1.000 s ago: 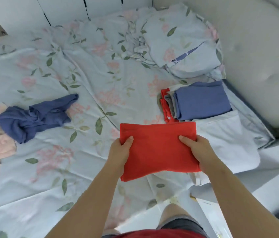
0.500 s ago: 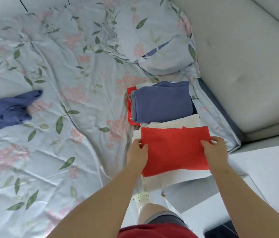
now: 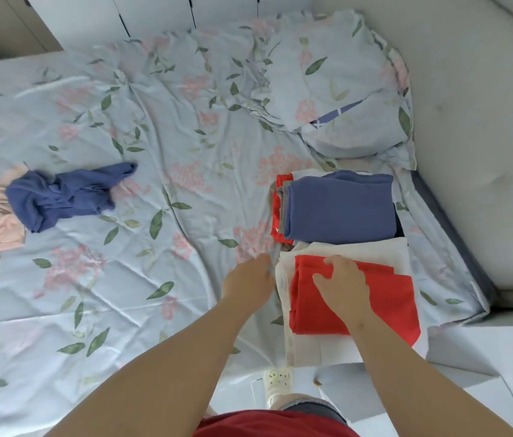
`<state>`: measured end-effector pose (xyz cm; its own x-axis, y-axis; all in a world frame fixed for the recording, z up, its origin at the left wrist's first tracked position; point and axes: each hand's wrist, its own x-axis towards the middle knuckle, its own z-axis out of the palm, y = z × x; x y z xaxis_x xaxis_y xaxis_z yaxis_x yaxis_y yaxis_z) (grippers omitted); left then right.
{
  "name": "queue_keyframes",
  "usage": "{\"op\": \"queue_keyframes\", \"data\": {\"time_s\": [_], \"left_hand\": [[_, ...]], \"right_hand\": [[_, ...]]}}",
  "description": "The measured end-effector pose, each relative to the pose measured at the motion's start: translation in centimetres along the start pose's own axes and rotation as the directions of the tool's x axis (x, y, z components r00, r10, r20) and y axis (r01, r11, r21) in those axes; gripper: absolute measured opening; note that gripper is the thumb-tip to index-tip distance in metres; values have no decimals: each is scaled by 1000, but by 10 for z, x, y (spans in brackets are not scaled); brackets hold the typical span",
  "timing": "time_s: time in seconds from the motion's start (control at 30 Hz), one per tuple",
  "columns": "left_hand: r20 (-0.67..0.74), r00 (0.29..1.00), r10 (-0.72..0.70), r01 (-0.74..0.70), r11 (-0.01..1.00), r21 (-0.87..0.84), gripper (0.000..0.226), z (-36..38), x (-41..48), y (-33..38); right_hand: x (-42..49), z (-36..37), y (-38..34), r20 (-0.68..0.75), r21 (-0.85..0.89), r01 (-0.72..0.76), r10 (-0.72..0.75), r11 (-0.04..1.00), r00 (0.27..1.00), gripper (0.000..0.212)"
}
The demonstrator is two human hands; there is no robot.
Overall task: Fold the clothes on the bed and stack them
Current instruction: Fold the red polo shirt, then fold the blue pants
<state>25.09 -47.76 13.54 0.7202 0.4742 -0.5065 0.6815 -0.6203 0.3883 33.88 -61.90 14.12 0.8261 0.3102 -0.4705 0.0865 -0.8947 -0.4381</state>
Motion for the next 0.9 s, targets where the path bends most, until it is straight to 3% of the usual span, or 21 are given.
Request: {"op": "queue_keyframes", "data": {"time_s": [0.17, 0.3, 0.63, 0.9], "left_hand": [[-57, 998, -26, 26, 1000, 4, 35, -35, -5, -72], [-92, 990, -102, 101, 995, -19, 34, -67, -15, -159], [-96, 971, -218, 213, 975, -59, 30, -151, -52, -397], [-92, 966, -243, 237, 969, -69, 31, -193, -8, -505]], "right_hand": [[-3, 42, -75, 92, 8, 134, -134, 991, 987, 30], [-14, 99, -148, 176, 26, 233, -234, 972, 956, 42], [-74, 255, -337, 284, -65, 294, -265, 954, 921, 39], [-56, 339, -416, 391, -176, 352, -263, 919, 882, 40]]}}
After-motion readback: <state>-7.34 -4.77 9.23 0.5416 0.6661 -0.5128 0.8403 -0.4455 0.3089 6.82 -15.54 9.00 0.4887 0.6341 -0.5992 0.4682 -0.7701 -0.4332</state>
